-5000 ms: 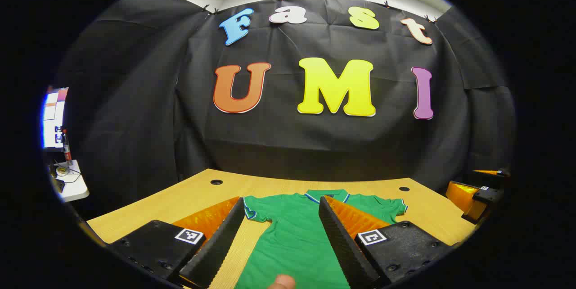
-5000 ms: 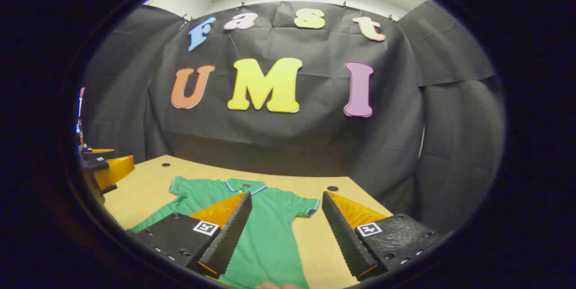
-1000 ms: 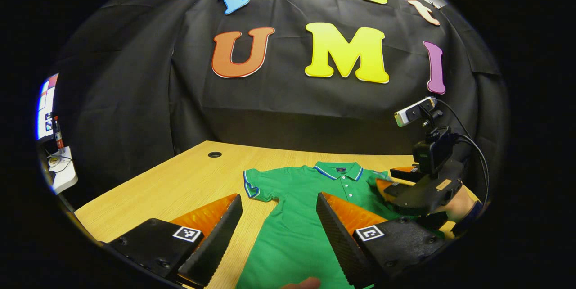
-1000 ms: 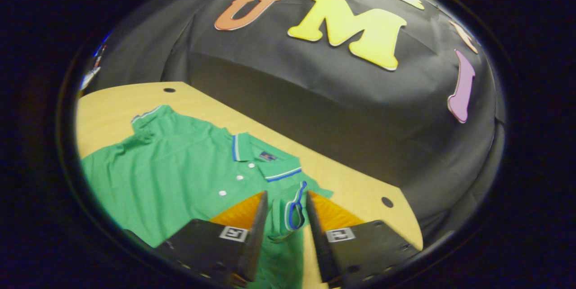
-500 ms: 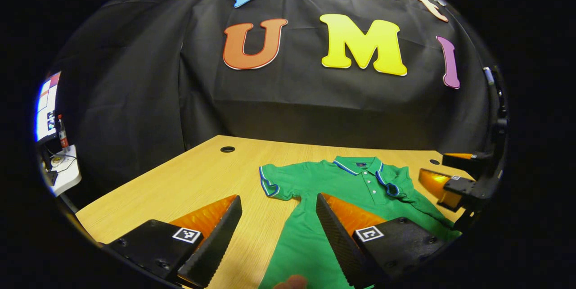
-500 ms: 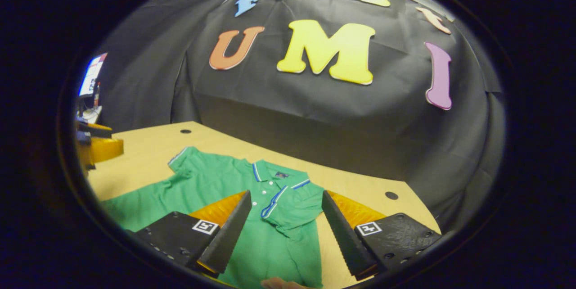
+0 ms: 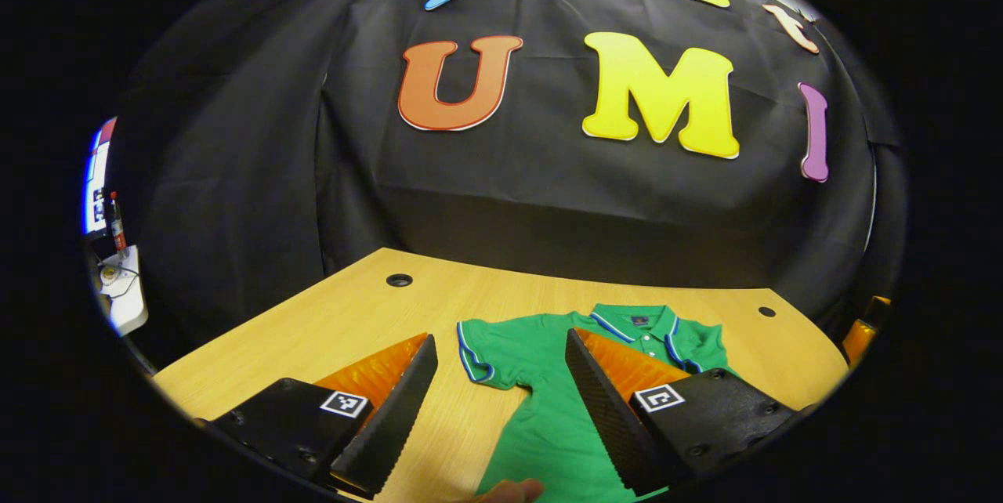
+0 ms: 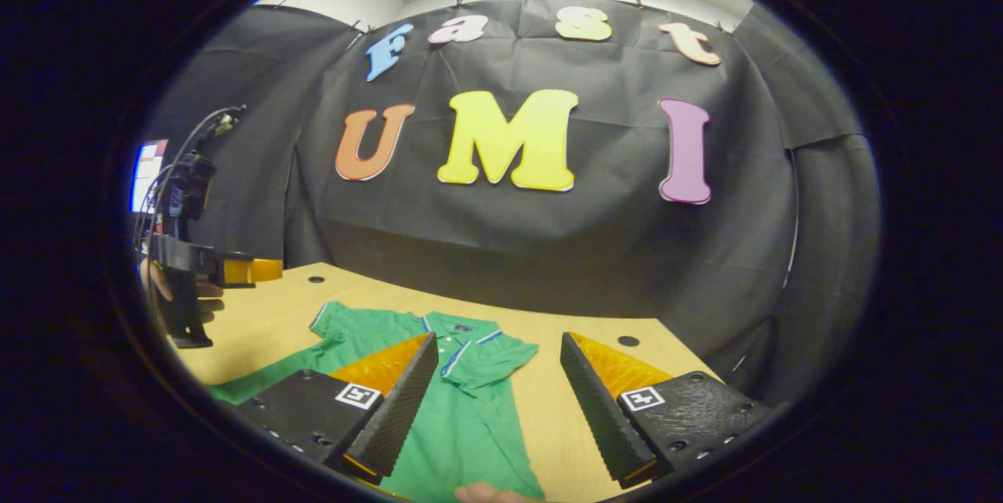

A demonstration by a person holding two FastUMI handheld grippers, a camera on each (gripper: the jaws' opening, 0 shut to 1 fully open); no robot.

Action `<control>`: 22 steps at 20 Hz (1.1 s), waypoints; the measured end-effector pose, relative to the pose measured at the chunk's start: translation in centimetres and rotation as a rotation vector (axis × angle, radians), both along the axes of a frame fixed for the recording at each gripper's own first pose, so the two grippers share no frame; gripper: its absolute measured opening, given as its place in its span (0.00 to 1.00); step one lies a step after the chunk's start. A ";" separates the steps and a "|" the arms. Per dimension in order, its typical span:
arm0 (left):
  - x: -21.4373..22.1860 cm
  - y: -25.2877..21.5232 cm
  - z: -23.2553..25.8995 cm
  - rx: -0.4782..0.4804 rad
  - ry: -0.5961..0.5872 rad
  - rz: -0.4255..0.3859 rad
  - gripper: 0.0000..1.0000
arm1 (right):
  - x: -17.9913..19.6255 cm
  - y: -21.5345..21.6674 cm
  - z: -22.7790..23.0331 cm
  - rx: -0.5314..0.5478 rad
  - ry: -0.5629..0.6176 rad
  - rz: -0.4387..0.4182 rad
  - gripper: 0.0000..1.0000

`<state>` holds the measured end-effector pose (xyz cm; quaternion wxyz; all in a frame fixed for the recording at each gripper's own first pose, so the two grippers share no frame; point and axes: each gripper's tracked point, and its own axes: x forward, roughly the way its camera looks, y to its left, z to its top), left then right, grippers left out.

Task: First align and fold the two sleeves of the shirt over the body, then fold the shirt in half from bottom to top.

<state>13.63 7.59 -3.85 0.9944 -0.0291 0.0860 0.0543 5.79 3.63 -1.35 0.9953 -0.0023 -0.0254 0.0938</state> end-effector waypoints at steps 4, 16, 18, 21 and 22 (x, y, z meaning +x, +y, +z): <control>5.4 1.4 -1.5 0.088 0.031 0.028 1.00 | -1.6 -1.5 -1.3 0.010 -0.004 0.018 0.95; 11.7 2.9 -12.2 -0.108 0.269 0.040 1.00 | -1.1 -6.2 -1.9 0.171 -0.045 0.042 0.95; 12.3 3.2 -12.8 -0.145 0.285 0.063 0.86 | -0.6 -7.0 -2.3 0.200 -0.038 0.044 0.95; 12.3 3.8 -14.4 -0.201 0.358 0.094 0.75 | 0.0 -7.9 -3.0 0.208 -0.025 0.037 0.92; 13.0 4.0 -14.1 -0.208 0.326 0.093 0.53 | 0.1 -8.0 -3.1 0.210 -0.020 0.037 0.95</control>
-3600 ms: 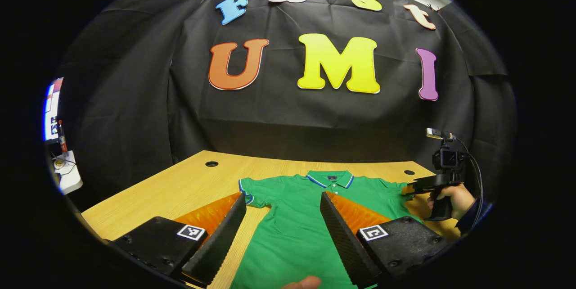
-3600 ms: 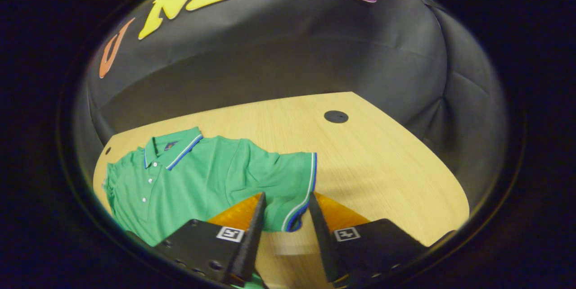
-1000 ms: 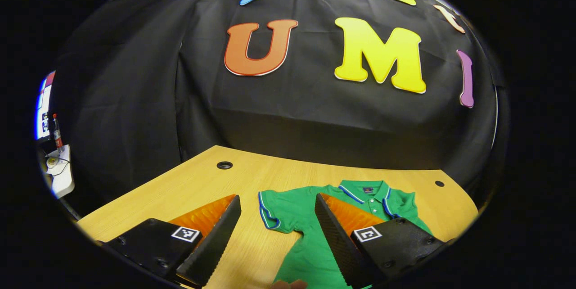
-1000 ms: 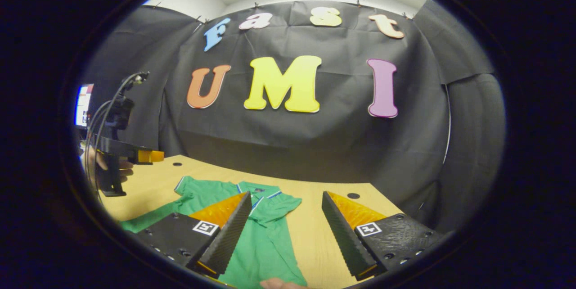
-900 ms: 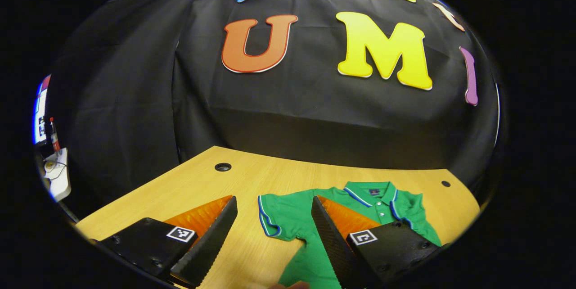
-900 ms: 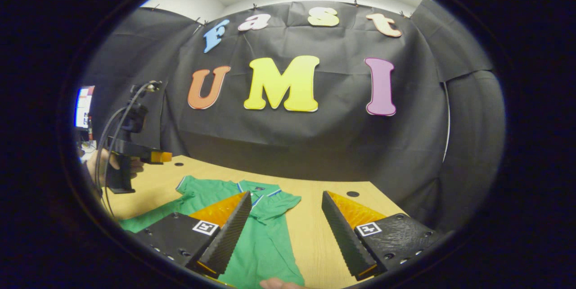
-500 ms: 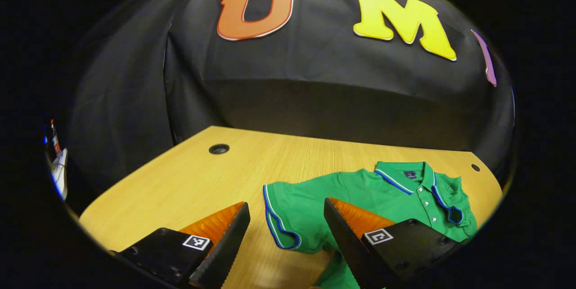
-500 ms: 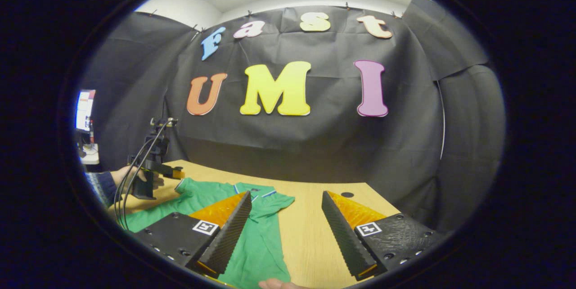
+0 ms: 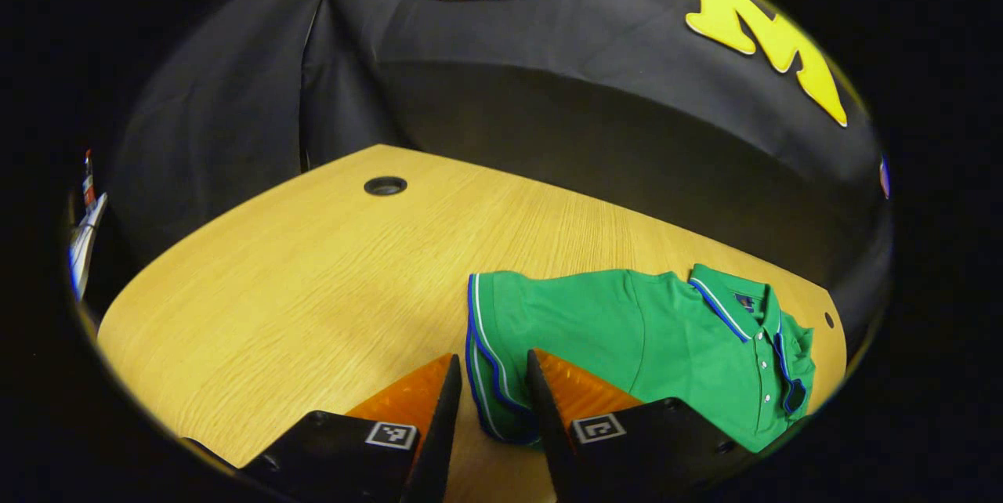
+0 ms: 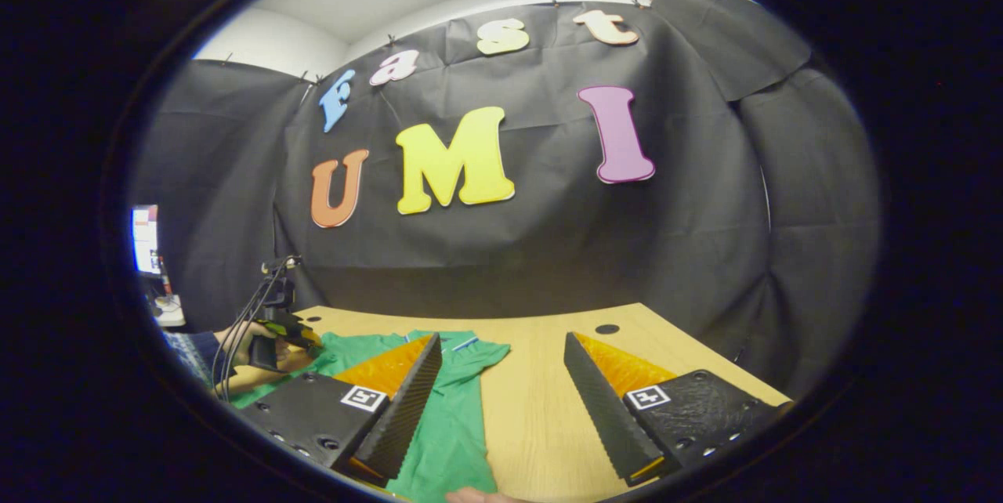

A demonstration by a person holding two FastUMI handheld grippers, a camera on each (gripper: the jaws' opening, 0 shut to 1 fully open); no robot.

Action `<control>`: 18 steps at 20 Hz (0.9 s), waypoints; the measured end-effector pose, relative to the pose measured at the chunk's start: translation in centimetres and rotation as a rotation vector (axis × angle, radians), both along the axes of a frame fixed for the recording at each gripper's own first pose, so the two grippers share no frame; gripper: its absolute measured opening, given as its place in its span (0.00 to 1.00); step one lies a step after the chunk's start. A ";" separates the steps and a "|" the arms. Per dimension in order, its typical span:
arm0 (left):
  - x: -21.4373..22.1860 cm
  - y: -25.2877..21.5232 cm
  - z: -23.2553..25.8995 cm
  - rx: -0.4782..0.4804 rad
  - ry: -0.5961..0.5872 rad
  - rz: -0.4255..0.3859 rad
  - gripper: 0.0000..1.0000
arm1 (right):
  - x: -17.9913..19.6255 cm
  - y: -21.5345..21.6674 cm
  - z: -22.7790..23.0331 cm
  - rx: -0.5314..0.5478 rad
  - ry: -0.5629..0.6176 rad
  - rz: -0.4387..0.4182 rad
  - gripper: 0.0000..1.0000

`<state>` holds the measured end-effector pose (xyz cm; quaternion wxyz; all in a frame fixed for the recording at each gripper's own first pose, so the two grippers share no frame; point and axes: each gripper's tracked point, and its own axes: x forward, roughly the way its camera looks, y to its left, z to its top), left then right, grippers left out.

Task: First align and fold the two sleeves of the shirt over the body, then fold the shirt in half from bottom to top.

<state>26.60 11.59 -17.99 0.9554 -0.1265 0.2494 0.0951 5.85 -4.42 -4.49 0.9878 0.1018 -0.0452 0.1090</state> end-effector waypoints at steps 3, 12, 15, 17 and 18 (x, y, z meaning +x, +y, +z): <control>0.5 -0.1 -0.2 -0.028 0.005 0.000 0.42 | 0.2 0.1 -0.3 0.005 0.005 0.013 0.96; 0.8 -1.7 1.6 0.090 0.032 0.005 0.06 | 0.1 -0.2 -0.6 -0.042 0.002 -0.006 0.95; 1.1 -3.2 3.8 0.142 0.001 -0.034 0.06 | 0.3 -0.2 -0.9 -0.038 0.006 -0.006 0.95; 1.2 -5.1 4.6 0.165 0.000 -0.070 0.06 | 0.2 -0.3 -0.8 -0.037 0.011 -0.006 0.95; 1.3 -6.1 5.2 0.169 -0.004 -0.087 0.06 | 0.2 -0.3 -0.8 -0.035 0.011 -0.006 0.95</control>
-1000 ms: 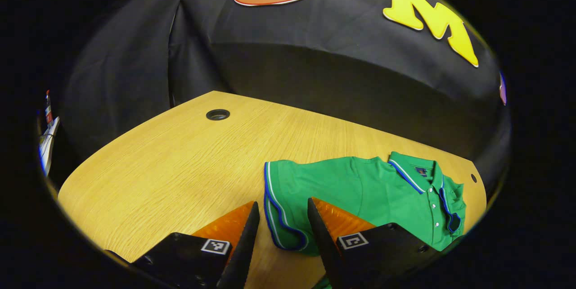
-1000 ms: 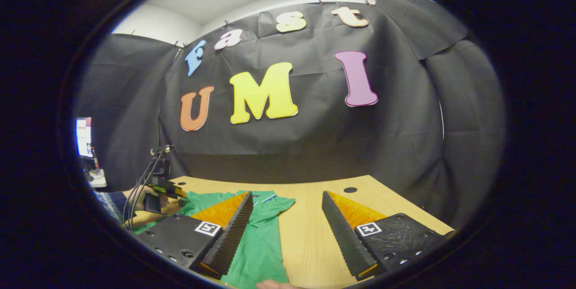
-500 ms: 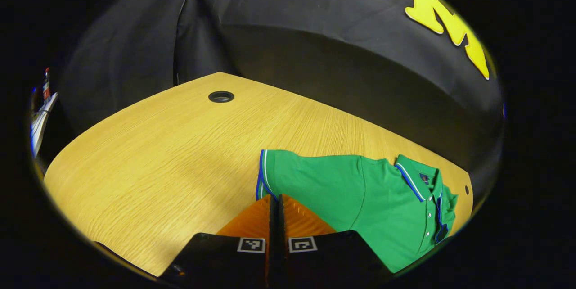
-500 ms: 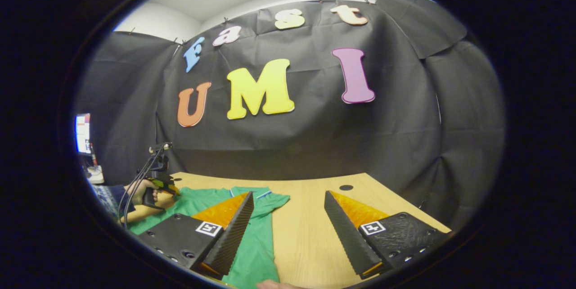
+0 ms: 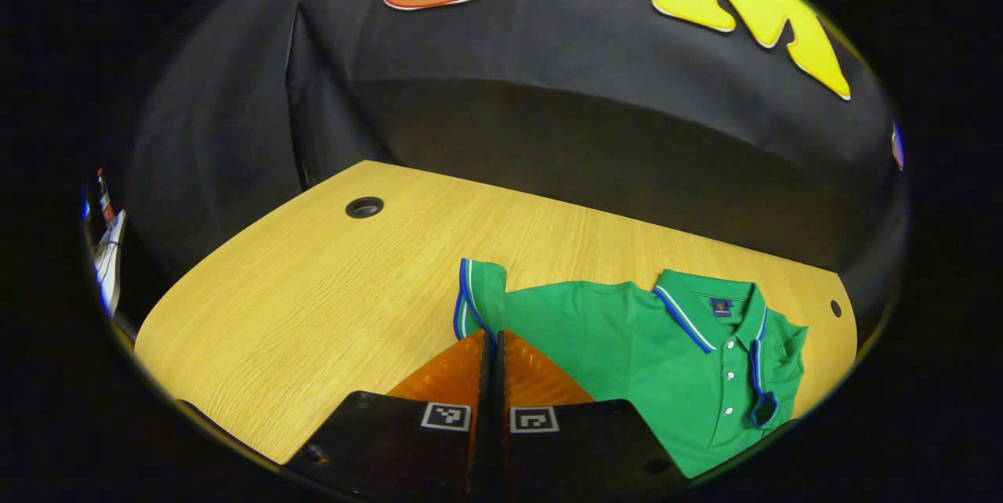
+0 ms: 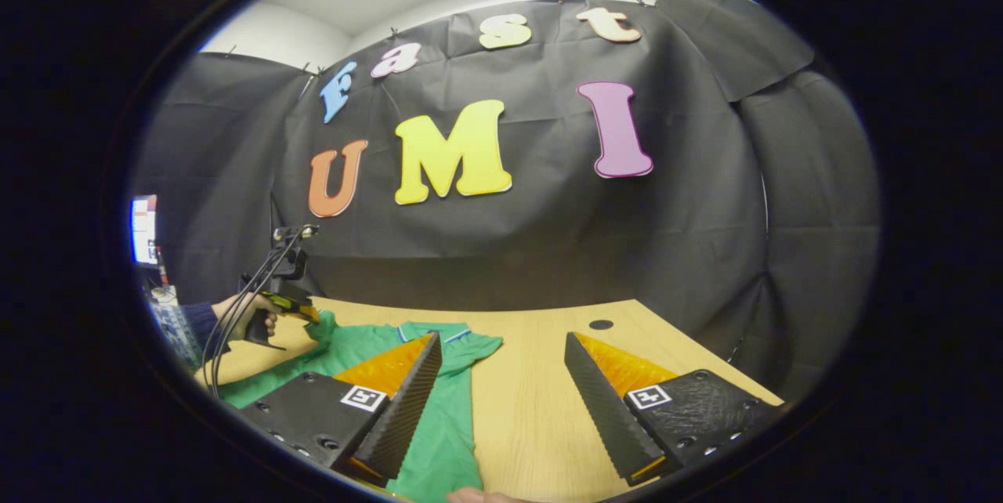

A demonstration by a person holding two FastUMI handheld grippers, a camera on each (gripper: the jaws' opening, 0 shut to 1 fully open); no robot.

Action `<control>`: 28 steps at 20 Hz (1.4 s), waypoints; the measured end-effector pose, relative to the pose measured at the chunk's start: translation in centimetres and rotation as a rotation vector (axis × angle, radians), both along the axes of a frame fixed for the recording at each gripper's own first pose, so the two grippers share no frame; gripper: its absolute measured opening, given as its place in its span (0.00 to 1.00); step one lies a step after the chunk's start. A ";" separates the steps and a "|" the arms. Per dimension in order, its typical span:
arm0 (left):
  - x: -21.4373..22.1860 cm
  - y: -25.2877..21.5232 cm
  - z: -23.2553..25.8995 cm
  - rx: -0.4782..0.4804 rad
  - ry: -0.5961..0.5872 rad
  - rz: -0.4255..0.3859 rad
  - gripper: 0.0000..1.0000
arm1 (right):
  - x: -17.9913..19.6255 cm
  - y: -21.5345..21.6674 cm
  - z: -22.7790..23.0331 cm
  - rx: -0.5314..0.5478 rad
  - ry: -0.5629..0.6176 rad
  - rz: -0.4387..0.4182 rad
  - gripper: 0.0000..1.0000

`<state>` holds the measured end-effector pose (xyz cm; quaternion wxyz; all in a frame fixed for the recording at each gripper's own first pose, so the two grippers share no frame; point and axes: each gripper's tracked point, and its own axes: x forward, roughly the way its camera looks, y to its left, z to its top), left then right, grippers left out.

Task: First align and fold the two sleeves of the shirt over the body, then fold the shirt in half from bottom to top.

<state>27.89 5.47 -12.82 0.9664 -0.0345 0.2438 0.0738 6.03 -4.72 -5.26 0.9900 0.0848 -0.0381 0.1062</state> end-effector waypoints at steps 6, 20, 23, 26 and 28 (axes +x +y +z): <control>0.4 -6.0 -0.3 0.066 0.026 -0.079 0.06 | 0.0 -0.2 0.2 -0.003 0.000 -0.006 0.95; -3.4 -12.9 2.8 0.089 -0.070 -0.184 1.00 | -0.2 -0.2 0.1 0.015 0.033 0.000 0.95; -6.6 -12.6 4.7 0.032 -0.110 -0.208 1.00 | -1.1 0.7 1.0 -0.017 0.019 -0.008 0.95; -10.8 -10.5 6.9 0.002 -0.175 -0.196 1.00 | -2.6 2.4 2.4 -0.015 -0.005 0.004 0.95; -14.0 -8.8 7.9 -0.004 -0.215 -0.189 1.00 | -3.5 4.1 2.7 -0.006 0.002 0.034 0.95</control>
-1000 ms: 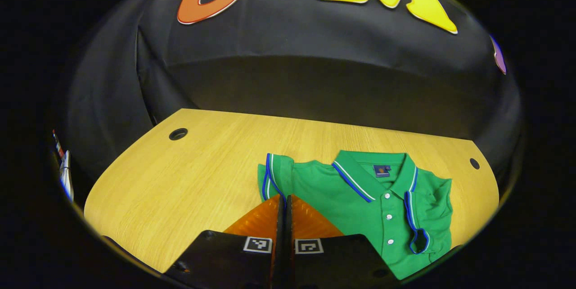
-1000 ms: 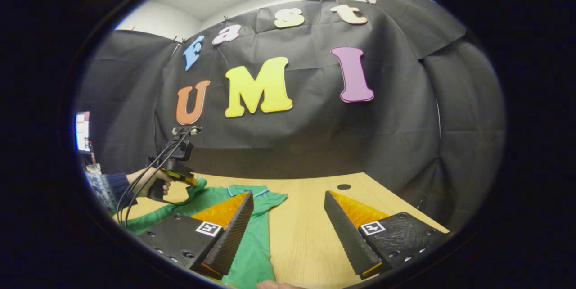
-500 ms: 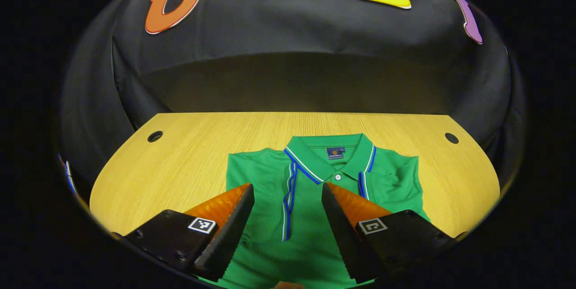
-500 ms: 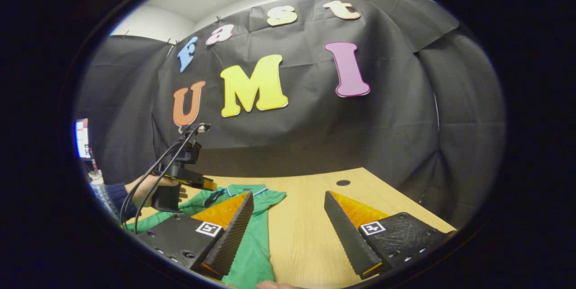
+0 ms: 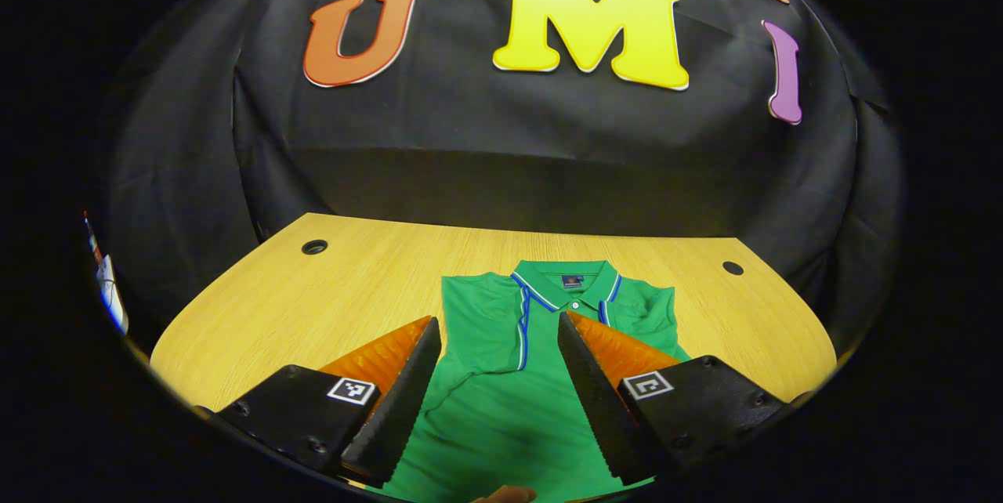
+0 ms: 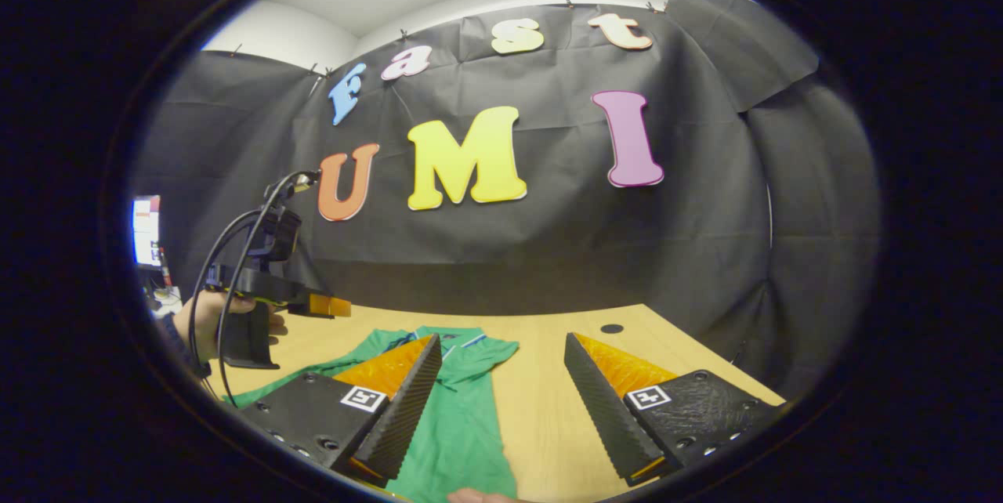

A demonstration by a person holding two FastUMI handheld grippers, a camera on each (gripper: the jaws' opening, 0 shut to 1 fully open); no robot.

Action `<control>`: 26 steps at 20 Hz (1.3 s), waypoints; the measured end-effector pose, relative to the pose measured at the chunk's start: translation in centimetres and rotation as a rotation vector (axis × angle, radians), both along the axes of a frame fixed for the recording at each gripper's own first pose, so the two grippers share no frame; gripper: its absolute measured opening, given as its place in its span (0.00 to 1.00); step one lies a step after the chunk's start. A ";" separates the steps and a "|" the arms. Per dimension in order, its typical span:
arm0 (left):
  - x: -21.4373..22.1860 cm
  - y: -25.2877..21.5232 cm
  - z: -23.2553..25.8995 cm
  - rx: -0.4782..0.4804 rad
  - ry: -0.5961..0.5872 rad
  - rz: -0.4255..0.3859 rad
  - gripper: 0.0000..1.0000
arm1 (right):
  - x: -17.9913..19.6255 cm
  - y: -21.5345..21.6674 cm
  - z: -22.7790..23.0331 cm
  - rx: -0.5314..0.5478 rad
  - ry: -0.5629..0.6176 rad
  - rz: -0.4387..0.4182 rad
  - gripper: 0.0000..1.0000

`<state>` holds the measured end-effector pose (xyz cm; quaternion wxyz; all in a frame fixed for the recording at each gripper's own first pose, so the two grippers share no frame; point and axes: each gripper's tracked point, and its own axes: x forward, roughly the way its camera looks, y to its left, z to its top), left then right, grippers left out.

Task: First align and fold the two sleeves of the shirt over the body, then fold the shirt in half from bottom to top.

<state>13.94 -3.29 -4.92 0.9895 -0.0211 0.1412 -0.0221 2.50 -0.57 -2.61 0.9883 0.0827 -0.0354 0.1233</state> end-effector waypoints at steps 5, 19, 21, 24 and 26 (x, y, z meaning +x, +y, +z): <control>-7.3 3.7 -0.1 -0.005 -0.075 0.005 1.00 | -2.4 2.5 1.3 -0.088 -0.025 0.006 0.92; -21.0 8.4 -8.6 0.090 -0.091 -0.017 1.00 | -11.9 0.5 -7.0 -0.166 0.109 -0.060 0.95; -22.1 7.8 -10.8 0.083 -0.084 -0.043 1.00 | -12.6 0.0 -9.8 -0.162 0.137 -0.076 0.95; -22.7 8.9 -13.0 0.140 -0.077 -0.032 1.00 | -13.1 -0.9 -14.1 -0.124 0.212 -0.078 0.95; -22.9 9.5 -14.9 0.116 -0.038 -0.019 1.00 | -12.8 -1.8 -16.4 -0.100 0.280 -0.092 0.95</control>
